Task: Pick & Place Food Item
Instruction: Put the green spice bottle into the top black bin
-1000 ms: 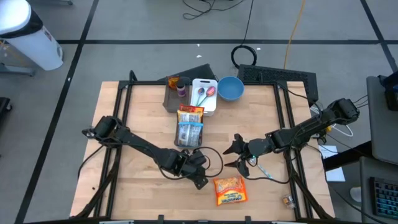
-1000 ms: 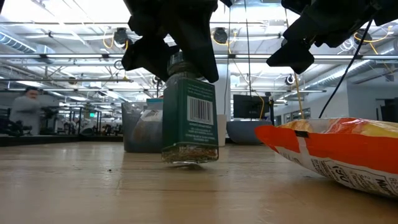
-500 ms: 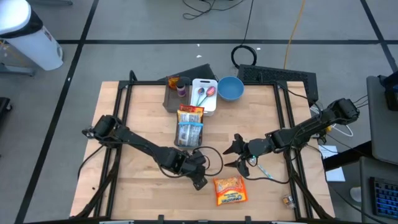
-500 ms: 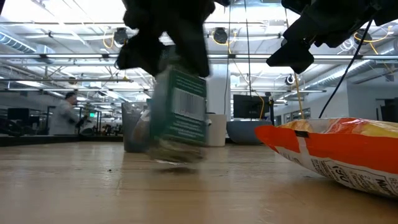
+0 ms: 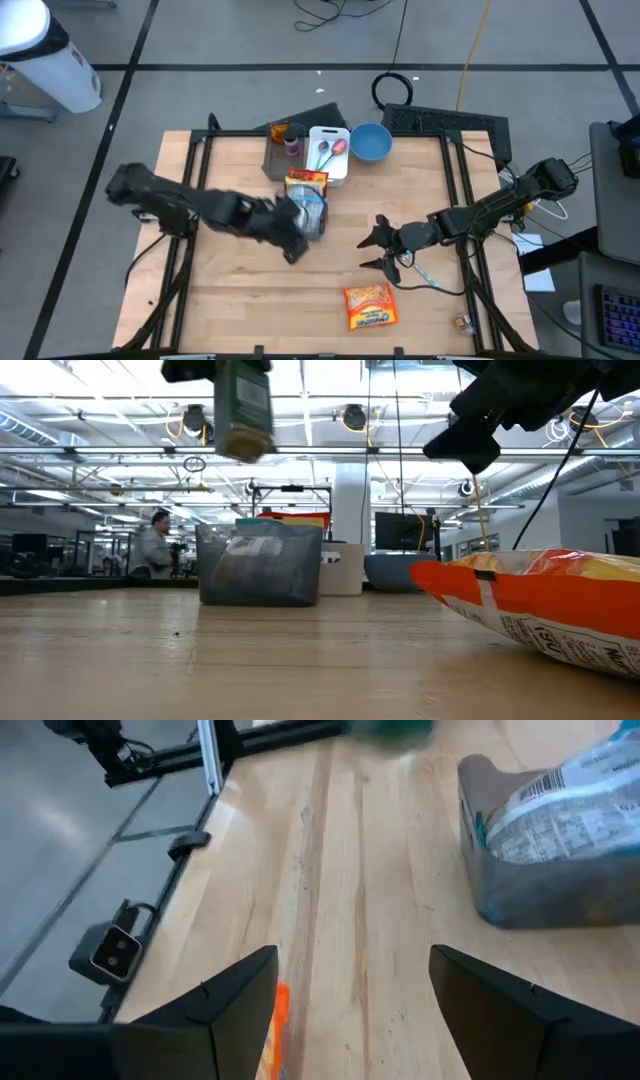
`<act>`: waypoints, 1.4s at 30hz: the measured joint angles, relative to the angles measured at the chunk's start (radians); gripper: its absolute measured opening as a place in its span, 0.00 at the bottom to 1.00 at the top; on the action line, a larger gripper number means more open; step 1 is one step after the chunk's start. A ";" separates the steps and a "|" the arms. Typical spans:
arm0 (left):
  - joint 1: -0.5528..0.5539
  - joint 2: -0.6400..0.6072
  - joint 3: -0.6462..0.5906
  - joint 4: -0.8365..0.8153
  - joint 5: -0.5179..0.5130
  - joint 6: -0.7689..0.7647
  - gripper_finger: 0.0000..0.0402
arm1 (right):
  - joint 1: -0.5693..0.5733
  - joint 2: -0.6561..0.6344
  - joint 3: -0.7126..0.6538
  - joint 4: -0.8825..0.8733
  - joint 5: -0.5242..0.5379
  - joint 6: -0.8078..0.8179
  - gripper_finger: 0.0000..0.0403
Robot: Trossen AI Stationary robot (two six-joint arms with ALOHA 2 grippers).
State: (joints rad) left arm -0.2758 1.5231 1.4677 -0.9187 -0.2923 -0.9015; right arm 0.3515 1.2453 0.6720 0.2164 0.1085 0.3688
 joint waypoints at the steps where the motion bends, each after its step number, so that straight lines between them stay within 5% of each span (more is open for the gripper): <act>1: 0.014 -0.028 0.000 -0.029 -0.014 0.001 0.51 | -0.003 0.000 0.000 0.003 0.000 -0.002 0.63; 8: 0.138 -0.180 0.000 -0.199 -0.053 0.037 0.51 | -0.046 0.000 0.000 0.093 0.000 -0.015 0.63; 15: 0.330 -0.204 0.000 -0.260 -0.030 0.215 0.51 | -0.153 0.000 0.000 0.200 0.000 -0.015 0.63; 23: 0.643 -0.169 0.000 -0.220 -0.010 0.517 0.51 | -0.323 0.000 0.000 0.221 -0.003 0.035 0.63; 30: 0.893 -0.128 -0.011 -0.012 0.087 0.693 0.51 | -0.458 0.000 0.000 0.220 -0.004 0.065 0.63; 42: 1.004 0.057 -0.013 0.060 0.200 0.870 0.51 | -0.560 0.000 0.001 0.190 -0.005 0.091 0.63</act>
State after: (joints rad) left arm 0.7282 1.5798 1.4544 -0.8588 -0.0923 -0.0319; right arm -0.2087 1.2453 0.6731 0.4060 0.1032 0.4600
